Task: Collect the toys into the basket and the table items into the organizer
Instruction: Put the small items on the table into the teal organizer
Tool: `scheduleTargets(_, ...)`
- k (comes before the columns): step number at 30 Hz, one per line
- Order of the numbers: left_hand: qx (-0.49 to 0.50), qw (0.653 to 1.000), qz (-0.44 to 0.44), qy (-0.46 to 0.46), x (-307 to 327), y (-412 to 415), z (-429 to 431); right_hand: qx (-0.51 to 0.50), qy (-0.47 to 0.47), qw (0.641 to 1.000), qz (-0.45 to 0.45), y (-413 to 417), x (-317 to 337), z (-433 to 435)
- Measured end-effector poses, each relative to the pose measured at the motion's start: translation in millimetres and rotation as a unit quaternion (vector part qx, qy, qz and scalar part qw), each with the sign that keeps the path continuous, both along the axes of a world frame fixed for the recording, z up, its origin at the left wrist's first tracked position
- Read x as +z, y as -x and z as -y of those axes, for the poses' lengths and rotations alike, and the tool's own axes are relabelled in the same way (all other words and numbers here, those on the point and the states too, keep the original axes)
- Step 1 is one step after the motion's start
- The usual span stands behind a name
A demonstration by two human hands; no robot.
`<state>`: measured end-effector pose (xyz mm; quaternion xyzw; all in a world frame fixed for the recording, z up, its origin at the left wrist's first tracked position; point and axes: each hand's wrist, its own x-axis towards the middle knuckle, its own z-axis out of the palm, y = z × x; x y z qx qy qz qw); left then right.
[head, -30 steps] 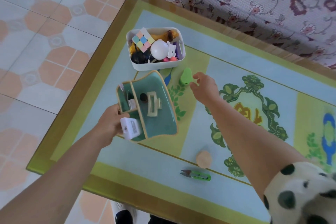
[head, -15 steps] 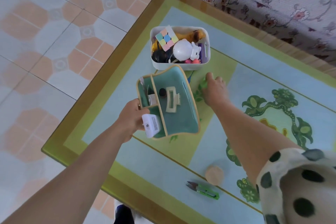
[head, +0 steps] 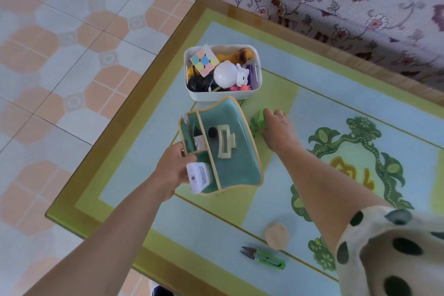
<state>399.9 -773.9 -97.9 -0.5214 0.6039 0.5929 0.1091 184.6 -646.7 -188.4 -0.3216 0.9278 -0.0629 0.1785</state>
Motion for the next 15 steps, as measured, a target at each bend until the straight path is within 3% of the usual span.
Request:
scheduleTargets(3, 0.0, 1.0, 0.01, 0.004, -1, 2, -3, -0.056, 0.029, 0.997, 0.035, 1, 4, -17)
scheduleTargets(8, -0.001, 1.0, 0.014, -0.006, -1, 11, -9, -0.118, 0.169, 0.975, 0.076, -4, 47, -39)
scheduleTargets(12, -0.003, 1.0, -0.005, -0.018, 10, 24, -15, -0.035, 0.268, 0.957, 0.106, -29, 121, -50)
scheduleTargets(15, -0.009, 1.0, -0.014, -0.025, 21, 36, -22, 0.098, 0.184, 0.969, 0.133, -55, 160, -55)
